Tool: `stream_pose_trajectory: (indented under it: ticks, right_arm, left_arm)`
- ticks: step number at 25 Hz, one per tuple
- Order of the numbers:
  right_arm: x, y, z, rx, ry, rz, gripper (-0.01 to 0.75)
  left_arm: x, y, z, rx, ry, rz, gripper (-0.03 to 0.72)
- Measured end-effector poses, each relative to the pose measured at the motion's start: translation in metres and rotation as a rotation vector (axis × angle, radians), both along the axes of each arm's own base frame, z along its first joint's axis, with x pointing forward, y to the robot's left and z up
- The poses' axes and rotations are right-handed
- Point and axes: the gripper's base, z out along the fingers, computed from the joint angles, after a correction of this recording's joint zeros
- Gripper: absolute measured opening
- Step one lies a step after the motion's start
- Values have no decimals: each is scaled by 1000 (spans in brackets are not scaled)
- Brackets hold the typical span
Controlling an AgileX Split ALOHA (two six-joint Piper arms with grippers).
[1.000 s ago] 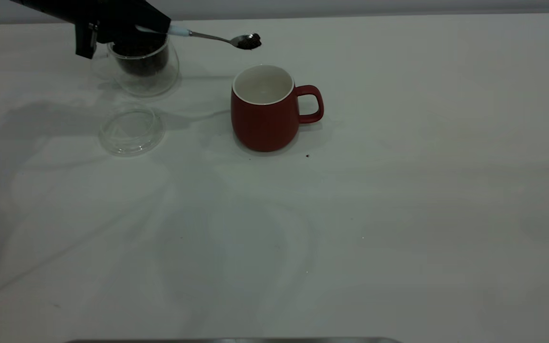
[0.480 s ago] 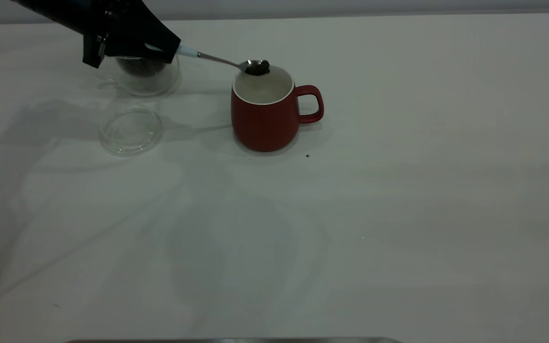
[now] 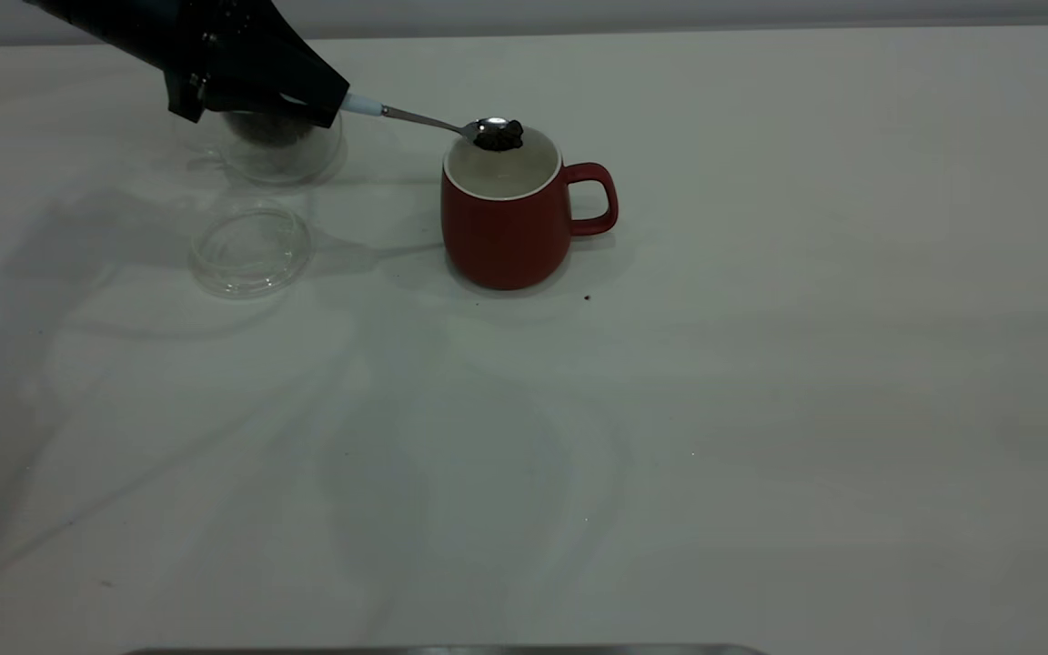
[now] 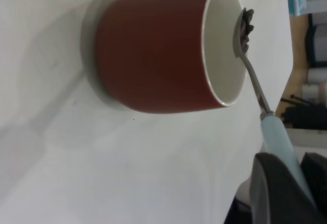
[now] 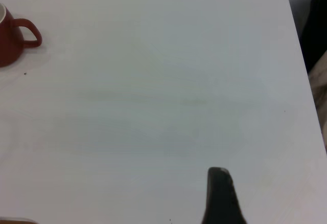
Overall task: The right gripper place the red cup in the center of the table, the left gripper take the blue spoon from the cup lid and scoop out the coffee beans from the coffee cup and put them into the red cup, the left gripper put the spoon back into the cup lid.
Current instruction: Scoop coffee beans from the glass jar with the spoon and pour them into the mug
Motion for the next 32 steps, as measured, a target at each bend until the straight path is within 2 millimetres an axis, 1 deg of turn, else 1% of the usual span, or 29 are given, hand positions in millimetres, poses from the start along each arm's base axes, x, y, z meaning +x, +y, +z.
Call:
stream_pose_trajectory:
  ticks: [8,18,23,32]
  right_arm:
    - [0,0,0,0,0,0,531]
    - [0,0,0,0,0,0,531]
    - [0,0,0,0,0,0,531]
    - [0,0,0,0,0,0,531]
  left_arm:
    - [0,0,0,-12,-131,-85,122]
    - [0,0,0,-20,-244,-152,122]
    - [2,1,-1,-8,-274,-152,122]
    - [6,-2,2,-43,-307,-113,122]
